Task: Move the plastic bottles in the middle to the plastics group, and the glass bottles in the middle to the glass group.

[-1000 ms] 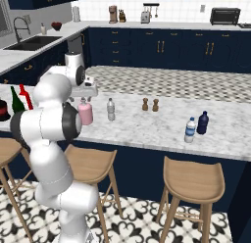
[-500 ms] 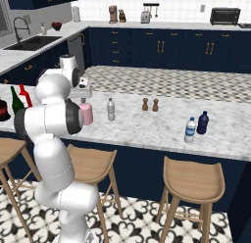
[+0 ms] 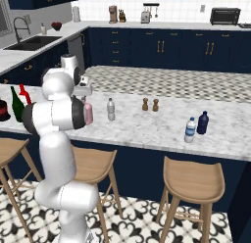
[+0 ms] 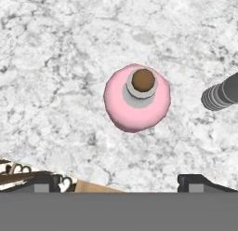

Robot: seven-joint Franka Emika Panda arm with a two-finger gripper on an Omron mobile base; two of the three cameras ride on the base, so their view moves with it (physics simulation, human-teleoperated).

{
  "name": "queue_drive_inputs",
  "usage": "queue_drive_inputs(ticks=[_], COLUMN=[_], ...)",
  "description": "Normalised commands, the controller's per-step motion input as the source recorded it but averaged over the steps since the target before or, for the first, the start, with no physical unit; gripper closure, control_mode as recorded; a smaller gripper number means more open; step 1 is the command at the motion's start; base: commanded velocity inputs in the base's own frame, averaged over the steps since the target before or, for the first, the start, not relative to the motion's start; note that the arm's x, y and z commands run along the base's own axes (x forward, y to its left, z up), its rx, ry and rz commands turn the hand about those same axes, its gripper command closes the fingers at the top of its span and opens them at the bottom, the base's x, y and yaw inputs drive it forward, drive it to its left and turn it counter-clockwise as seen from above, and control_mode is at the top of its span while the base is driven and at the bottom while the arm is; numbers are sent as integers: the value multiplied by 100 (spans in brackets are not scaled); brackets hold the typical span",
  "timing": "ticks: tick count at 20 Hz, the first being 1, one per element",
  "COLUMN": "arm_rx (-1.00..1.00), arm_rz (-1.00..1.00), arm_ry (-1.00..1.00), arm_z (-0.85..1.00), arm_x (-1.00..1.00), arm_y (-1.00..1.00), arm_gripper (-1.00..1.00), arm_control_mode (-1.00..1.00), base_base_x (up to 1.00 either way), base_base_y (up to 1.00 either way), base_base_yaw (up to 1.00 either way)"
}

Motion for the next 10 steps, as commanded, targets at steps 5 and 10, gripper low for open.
queue_drive_inputs(ticks=[5, 10], arm_rx=[0, 0], arm_rz=[0, 0], arm_ry=[0, 0], arm_z=[-6, -25], arm_x=[33, 34], arm_y=[0, 0], arm_gripper=[-100, -100], arm_control_mode=[-100, -100], base_base_x=[0, 0], base_base_y=[0, 0], base_base_yaw=[0, 0])
